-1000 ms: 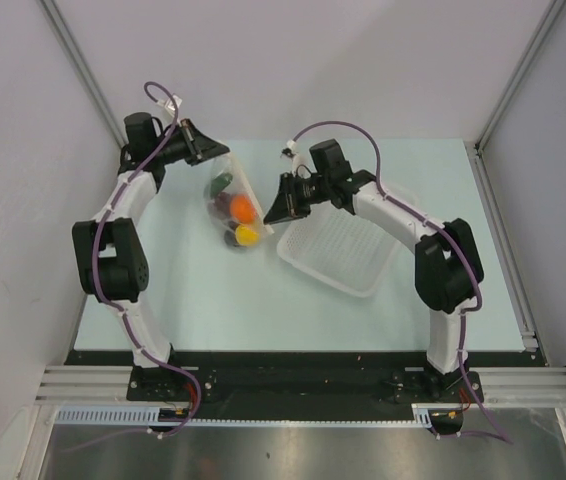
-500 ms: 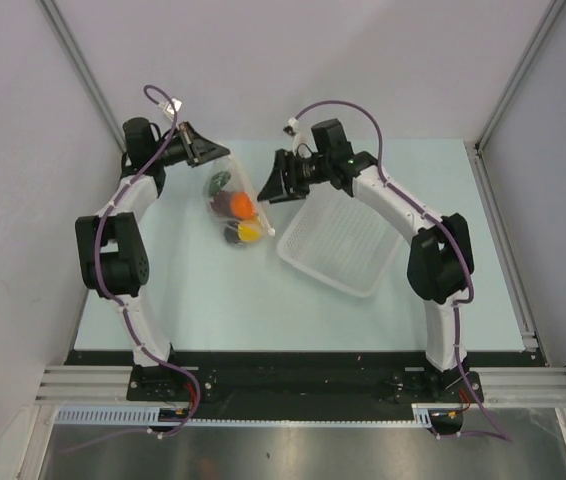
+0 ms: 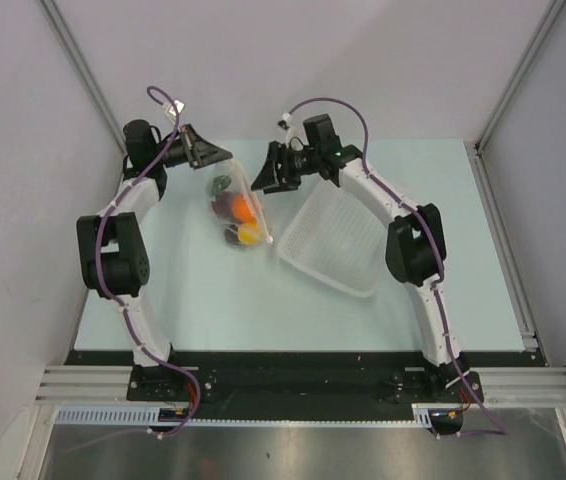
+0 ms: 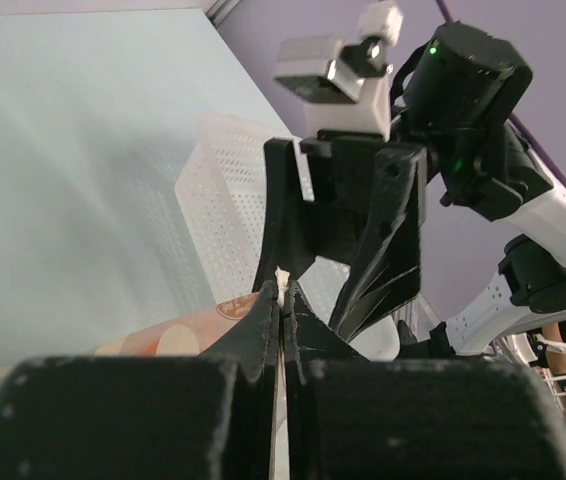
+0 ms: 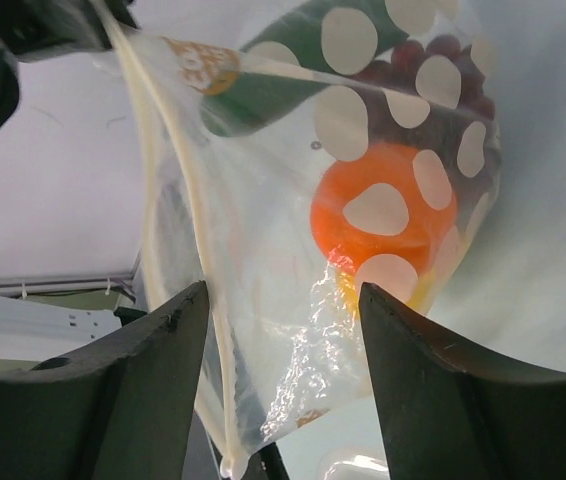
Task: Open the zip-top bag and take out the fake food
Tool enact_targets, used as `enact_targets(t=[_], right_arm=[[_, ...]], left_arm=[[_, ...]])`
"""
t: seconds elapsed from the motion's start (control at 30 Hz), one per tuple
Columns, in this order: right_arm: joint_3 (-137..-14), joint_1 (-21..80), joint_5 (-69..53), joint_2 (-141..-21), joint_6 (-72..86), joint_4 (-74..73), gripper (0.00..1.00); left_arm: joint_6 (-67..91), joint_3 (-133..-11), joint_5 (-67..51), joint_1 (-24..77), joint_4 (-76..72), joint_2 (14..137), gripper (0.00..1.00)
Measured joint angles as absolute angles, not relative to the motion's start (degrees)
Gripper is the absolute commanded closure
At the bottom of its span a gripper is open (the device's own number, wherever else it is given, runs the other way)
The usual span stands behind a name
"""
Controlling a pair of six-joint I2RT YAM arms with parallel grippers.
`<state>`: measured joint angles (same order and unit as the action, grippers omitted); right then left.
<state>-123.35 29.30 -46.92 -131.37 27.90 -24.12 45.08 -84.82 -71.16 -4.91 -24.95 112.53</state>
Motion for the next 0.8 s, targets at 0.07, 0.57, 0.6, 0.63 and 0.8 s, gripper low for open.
enact_targets(t=[0.07, 0.57, 0.6, 0.63, 0.8], right_arm=[[-123.35, 29.98, -47.0, -132.27, 28.05, -24.51, 0.4], [-122.85, 31.46, -44.38, -132.6, 34.15, -22.44, 1.0], [-122.85, 31.35, -43.9, -132.6, 34.54, -22.46, 1.0], [-122.85, 31.29, -43.48, -132.6, 34.74, -22.46, 1.0], [-122.85, 31.09, -41.47, -132.6, 36.01, -22.46, 1.0]], left_arm=[[45.06, -84.82, -71.16, -4.91, -24.8, 112.53, 1.0], [27.22, -86.63, -44.69, -3.07, 7.27, 103.79, 0.05], [26.26, -85.49, -41.15, -2.5, 8.97, 100.99, 0.08], [25.54, -84.38, -38.11, -1.74, 10.59, 98.08, 0.11], [23.51, -83.35, -25.15, 5.43, 18.52, 87.44, 0.35]])
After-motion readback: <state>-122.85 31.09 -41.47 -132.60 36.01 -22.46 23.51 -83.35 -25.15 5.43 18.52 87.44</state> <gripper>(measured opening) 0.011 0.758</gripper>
